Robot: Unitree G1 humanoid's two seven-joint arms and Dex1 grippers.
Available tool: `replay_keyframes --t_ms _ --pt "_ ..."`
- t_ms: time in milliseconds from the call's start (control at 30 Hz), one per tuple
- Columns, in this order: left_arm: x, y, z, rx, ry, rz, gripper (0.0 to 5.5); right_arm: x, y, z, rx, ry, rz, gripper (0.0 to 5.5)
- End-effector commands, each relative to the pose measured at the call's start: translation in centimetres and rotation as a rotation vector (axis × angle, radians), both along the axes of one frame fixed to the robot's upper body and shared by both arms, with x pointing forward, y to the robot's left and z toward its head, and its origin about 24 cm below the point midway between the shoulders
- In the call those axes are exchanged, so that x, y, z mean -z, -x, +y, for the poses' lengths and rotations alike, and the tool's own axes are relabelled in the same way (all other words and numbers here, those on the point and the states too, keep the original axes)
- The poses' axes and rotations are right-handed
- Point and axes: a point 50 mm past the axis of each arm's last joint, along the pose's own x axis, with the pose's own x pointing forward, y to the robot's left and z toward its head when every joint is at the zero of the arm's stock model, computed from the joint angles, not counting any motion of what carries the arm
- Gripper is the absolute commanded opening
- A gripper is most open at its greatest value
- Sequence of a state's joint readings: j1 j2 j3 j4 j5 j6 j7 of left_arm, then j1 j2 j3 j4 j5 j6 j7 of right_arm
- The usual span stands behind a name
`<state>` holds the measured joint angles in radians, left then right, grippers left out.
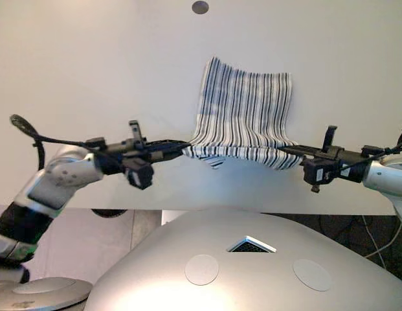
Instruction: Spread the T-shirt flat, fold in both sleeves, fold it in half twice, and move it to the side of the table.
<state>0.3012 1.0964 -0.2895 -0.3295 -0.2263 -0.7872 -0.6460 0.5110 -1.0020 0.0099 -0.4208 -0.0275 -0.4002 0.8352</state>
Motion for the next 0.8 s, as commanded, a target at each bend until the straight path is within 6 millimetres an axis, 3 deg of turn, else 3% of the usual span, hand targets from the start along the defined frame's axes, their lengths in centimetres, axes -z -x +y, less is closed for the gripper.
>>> replay_keyframes --t_ms 33,167,433,667,733,800 --pt "-2.0 0.8 0.2 0.007 0.053 0.010 0.00 -1.4 0.2 -0.7 0.001 0.012 -0.001 0.15" --pt "-1.6 -1.0 -0.6 -0.095 0.035 -0.090 0.00 -1.8 -1.1 -0.1 -0.012 -0.002 -0.029 0.15" --pt "3.4 -7.1 -0.2 -0.355 -0.224 -0.299 0.00 -1.3 -6.4 1.1 0.011 0.005 -0.098 0.15" --pt "4.8 -9.9 0.3 -0.465 -0.233 -0.342 0.00 -0.4 -12.3 1.1 0.034 0.053 -0.042 0.15" --pt "5.6 -10.0 0.2 -0.458 -0.271 -0.357 0.00 0.7 -12.9 1.1 0.038 0.081 -0.019 0.15" --pt "6.2 -10.1 0.3 -0.445 -0.302 -0.342 0.37 1.8 -13.0 1.0 0.042 0.096 0.021 0.62"
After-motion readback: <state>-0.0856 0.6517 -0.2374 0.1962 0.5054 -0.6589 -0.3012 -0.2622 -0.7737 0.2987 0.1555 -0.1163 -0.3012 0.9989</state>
